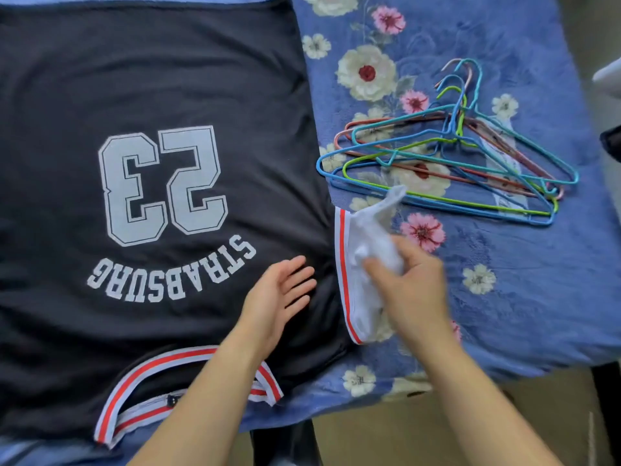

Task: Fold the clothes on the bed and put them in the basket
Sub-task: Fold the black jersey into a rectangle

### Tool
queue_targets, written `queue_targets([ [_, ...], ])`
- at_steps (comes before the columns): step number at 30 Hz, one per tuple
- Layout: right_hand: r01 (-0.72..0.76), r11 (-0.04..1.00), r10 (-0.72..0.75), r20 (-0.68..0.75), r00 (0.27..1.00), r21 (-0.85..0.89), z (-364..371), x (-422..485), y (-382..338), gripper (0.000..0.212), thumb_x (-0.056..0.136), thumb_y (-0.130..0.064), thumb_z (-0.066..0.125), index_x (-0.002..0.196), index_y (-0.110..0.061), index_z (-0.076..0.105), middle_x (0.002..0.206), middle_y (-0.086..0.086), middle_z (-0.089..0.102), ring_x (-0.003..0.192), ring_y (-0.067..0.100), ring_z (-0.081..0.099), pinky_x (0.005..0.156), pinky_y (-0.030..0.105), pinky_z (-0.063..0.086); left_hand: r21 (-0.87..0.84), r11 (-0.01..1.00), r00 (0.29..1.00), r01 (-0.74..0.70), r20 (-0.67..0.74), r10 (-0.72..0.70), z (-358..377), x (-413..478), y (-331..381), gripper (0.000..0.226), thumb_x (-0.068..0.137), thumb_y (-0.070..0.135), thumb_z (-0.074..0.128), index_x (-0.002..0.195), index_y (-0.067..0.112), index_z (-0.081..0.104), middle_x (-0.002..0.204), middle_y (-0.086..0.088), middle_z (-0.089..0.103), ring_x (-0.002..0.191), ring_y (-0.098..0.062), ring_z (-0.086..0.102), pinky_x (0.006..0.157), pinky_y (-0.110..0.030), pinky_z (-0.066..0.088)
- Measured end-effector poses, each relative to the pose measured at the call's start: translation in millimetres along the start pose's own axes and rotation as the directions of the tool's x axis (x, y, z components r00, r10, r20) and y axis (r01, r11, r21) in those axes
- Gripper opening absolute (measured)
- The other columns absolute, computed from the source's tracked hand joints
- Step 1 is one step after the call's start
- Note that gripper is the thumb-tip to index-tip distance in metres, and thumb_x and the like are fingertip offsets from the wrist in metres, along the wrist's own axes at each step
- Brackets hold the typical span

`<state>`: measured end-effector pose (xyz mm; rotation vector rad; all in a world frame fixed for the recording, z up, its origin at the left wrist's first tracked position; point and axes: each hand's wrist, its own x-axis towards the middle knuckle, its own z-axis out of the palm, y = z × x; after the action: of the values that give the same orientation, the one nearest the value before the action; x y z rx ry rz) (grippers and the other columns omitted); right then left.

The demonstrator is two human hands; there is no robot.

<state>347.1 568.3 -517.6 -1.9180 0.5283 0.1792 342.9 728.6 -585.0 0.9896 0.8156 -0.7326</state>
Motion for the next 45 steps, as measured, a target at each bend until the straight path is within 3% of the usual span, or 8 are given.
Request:
queue_targets([
  [4,0.041,0.985,0.045,0.472,0.881,-0.17,39,-24,-2,0.039,0.082,-0.037,0.073,0.121,-0.037,0.063,0.098,-0.016,0.064,0.084,-0.001,0.061,0.074,0.014,0.047,-0.177,0.984,0.998,0.017,-0.049,-0.026,-35,4,12,0.052,0.101,0.045,0.028,0.125,0.009,0.058,0.113,-0.016,0.07,0.103,-0.03,0.066,0.093,-0.043,0.048],
  [12,0.119,0.898,-0.088,0.093,0.992,-0.423,39,22,39,0.033,0.09,-0.014,0.057,0.122,-0.018,0.062,0.096,0.001,0.061,0.084,0.012,0.059,0.08,0.029,0.045,0.452,0.862,0.956,-0.23,-0.063,0.288,-39,-6,-4,0.029,0.085,0.003,0.067,0.107,0.022,0.062,0.092,-0.003,0.075,0.084,-0.015,0.071,0.078,-0.029,0.056],
  [16,0.415,0.661,-0.394,0.182,0.901,-0.625,60,30,44,0.055,0.087,-0.031,0.045,0.138,-0.013,0.051,0.135,0.012,0.051,0.123,0.028,0.046,0.097,0.038,0.039,0.399,0.84,0.87,-0.368,-0.171,0.462,-51,-12,-8,0.021,0.079,0.006,0.066,0.095,0.019,0.067,0.088,0.002,0.073,0.08,-0.01,0.067,0.074,-0.025,0.054],
  [25,0.559,0.175,-0.324,0.489,0.81,-0.811,107,42,93,0.061,0.094,-0.051,0.031,0.151,-0.031,0.025,0.158,0.011,0.028,0.147,0.028,0.022,0.115,0.053,0.014,0.47,0.807,0.806,-0.359,-0.28,0.521,-70,-18,-27,0.024,0.086,0.003,0.06,0.089,0.026,0.067,0.084,0.007,0.071,0.079,-0.017,0.066,0.071,-0.033,0.053],
  [34,0.24,0.63,-0.291,0.061,0.955,-0.739,100,35,61,0.068,0.091,-0.053,0.022,0.153,-0.026,0.025,0.162,-0.001,0.019,0.149,0.018,0.01,0.115,0.05,0.006,0.458,0.859,0.959,-0.227,-0.047,0.278,-69,-9,11,0.042,0.083,0.03,0.068,0.058,0.018,0.037,0.051,0.011,0.035,0.049,-0.008,0.032,0.052,-0.021,0.029],
  [37,0.258,0.561,-0.256,0.131,0.958,-0.787,92,32,63,0.071,0.089,-0.054,0.017,0.155,-0.027,0.02,0.163,-0.006,0.011,0.15,0.017,0.004,0.116,0.048,0.006,0.396,0.866,0.947,-0.306,0.031,0.321,-53,6,39,0.008,0.085,0.023,0.066,0.093,0.025,0.068,0.082,0.012,0.07,0.08,-0.009,0.066,0.074,-0.025,0.052],
  [40,0.344,0.478,-0.222,0.267,0.938,-0.808,89,26,73,0.069,0.089,-0.051,0.019,0.155,-0.03,0.019,0.163,-0.01,0.003,0.151,0.018,0.002,0.117,0.049,0.006,0.492,0.729,0.857,-0.475,0.069,0.511,-52,14,44,0.055,0.086,0.014,0.052,0.134,0.041,0.052,0.126,0.018,0.063,0.117,-0.006,0.057,0.1,-0.03,0.046],
  [45,0.36,0.416,-0.204,0.3,0.932,-0.835,98,19,81,0.065,0.092,-0.054,0.021,0.153,-0.038,0.004,0.164,-0.007,-0.009,0.15,0.017,-0.004,0.117,0.047,-0.002,0.593,0.738,0.87,-0.322,-0.121,0.477,-88,3,20,0.068,0.092,0.032,0.059,0.15,0.038,0.024,0.088,-0.005,0.068,0.077,-0.009,0.061,0.075,-0.025,0.047],
])
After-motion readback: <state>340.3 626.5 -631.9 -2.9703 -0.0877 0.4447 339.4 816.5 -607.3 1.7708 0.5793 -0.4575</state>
